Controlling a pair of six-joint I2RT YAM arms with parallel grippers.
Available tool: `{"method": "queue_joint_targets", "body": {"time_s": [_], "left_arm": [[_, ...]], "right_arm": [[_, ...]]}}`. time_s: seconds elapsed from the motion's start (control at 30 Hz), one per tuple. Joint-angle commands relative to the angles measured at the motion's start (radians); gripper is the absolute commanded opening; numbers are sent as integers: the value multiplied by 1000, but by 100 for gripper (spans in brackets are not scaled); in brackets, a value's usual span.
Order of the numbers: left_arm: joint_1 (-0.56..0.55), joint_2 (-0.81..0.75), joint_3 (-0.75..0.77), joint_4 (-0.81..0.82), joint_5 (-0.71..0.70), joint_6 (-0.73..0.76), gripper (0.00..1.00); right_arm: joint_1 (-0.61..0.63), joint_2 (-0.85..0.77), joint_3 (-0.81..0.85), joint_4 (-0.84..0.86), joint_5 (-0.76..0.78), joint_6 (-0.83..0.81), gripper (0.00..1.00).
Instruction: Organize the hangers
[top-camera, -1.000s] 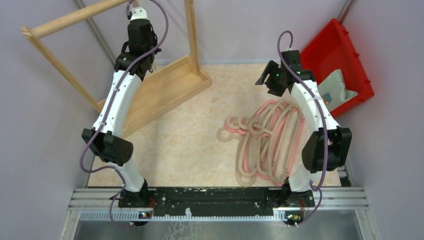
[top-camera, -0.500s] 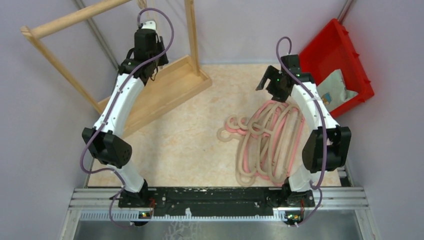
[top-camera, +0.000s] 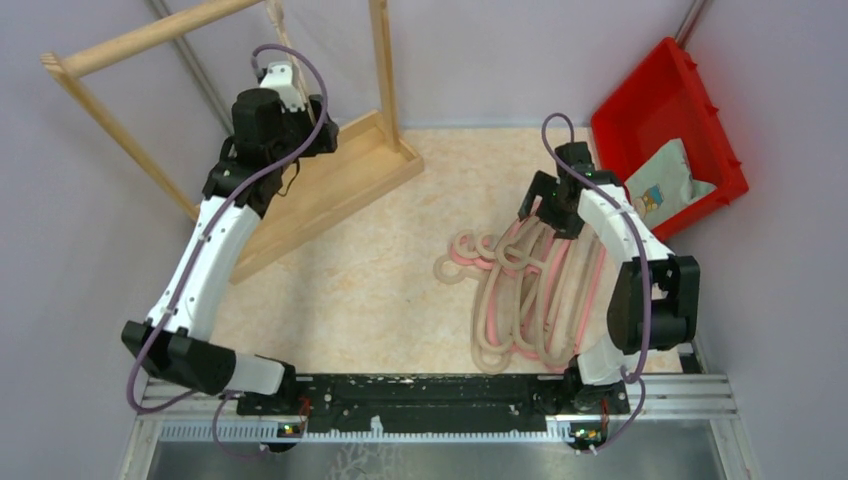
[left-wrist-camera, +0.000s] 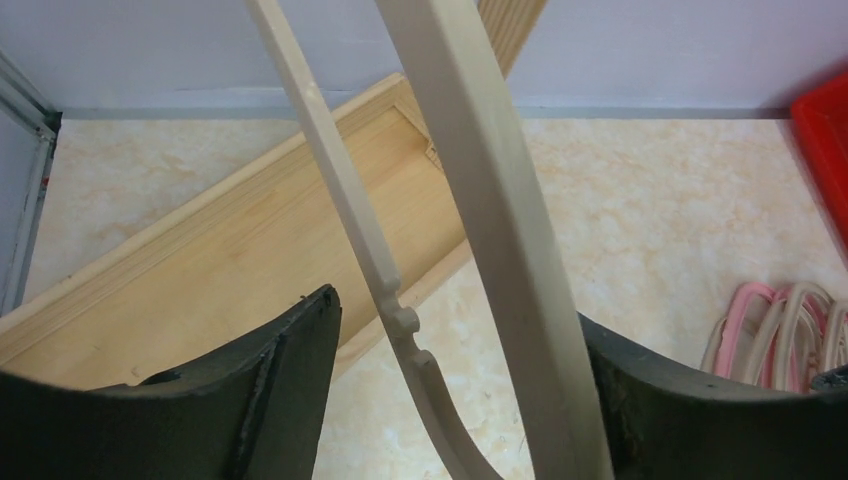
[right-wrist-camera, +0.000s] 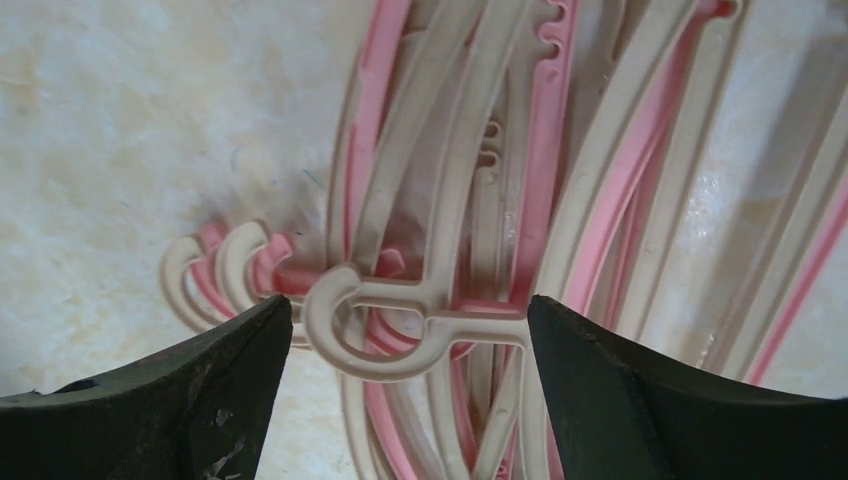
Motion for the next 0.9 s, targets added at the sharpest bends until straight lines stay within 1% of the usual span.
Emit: {"method": "queue_joint_targets", "body": {"time_s": [0.0, 0.23, 0.37, 0.53, 0.63, 0.73, 0.77, 0.8, 0.83, 0.87], "left_arm": [[2, -103, -121, 60, 84, -3, 74], [2, -254, -290, 107, 152, 11, 77], [2, -297, -332, 112, 182, 2, 77], [2, -308, -344, 74, 182, 8, 77], [2, -314, -348, 68, 178, 10, 77], [2, -311, -345, 65, 177, 9, 77], [2, -308, -343, 63, 179, 8, 77], [2, -305, -341, 63, 179, 5, 77], [2, -302, -340, 63, 181, 4, 77], [2, -301, -339, 62, 183, 2, 77]], "right_arm": [[-9, -33, -63, 8, 101, -20, 86], [-9, 36, -109, 28, 165, 39, 80], [-22, 61, -111, 43, 227, 40, 75], [-78, 132, -120, 65, 211, 30, 61], [-85, 156, -125, 83, 219, 24, 53], [-88, 185, -127, 97, 208, 17, 48], [-88, 193, -128, 100, 206, 17, 43], [-88, 200, -128, 98, 205, 16, 30], [-87, 203, -127, 96, 206, 15, 7], [-87, 200, -127, 91, 207, 15, 0]]}}
